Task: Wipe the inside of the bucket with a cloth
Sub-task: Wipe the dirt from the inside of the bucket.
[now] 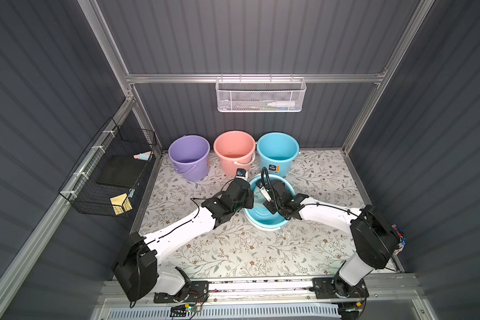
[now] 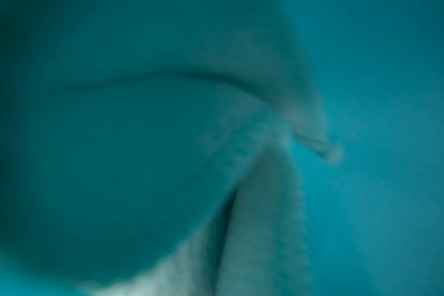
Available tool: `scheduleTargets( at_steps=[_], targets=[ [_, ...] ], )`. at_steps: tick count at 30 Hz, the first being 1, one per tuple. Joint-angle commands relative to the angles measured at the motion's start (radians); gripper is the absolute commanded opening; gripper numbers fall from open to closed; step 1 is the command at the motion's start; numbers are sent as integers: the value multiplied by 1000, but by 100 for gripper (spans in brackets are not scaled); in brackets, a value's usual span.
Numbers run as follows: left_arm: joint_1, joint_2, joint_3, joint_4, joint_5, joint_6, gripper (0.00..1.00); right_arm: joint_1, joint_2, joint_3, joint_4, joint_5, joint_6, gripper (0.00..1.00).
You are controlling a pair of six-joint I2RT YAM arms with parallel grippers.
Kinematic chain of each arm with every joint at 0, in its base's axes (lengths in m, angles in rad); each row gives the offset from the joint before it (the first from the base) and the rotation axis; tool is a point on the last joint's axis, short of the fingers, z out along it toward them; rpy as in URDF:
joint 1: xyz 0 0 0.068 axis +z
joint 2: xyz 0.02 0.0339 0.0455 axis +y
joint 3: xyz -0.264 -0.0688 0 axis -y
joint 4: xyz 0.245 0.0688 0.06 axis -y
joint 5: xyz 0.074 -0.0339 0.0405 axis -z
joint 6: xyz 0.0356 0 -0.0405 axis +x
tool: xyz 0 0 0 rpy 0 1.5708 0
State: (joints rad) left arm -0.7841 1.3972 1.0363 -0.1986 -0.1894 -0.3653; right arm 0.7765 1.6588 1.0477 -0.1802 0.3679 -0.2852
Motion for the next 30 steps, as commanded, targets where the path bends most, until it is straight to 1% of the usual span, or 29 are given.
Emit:
scheduleTargets(
  at_steps=[1, 4, 7, 12, 15, 19, 22, 27, 30],
  targets=[
    [-15, -3, 4, -76, 17, 5, 0, -6, 17, 44, -110, 188, -37, 0],
    [-15, -3, 6, -79, 6, 4, 0, -6, 33, 56, -222, 239, -58, 0],
    [-15, 1, 8, -85, -8, 0, 0, -5, 45, 69, -350, 244, -66, 0],
    [-15, 12, 19, -94, -26, -2, 0, -3, 63, 84, -517, 179, -84, 0],
    [-15, 12, 26, -97, -34, -4, 0, -8, 84, 112, -629, 108, -83, 0],
    [-14, 5, 27, -98, -42, -6, 0, -40, 129, 168, -781, -119, -57, 0],
    [-14, 2, 28, -98, -42, -6, 0, -52, 162, 195, -838, -277, -63, 0],
    [-14, 6, 30, -93, -30, -6, 0, -67, 198, 228, -833, -546, -77, 0],
    [-14, 8, 28, -91, -26, -5, 0, -69, 193, 240, -773, -657, -61, 0]
  ],
)
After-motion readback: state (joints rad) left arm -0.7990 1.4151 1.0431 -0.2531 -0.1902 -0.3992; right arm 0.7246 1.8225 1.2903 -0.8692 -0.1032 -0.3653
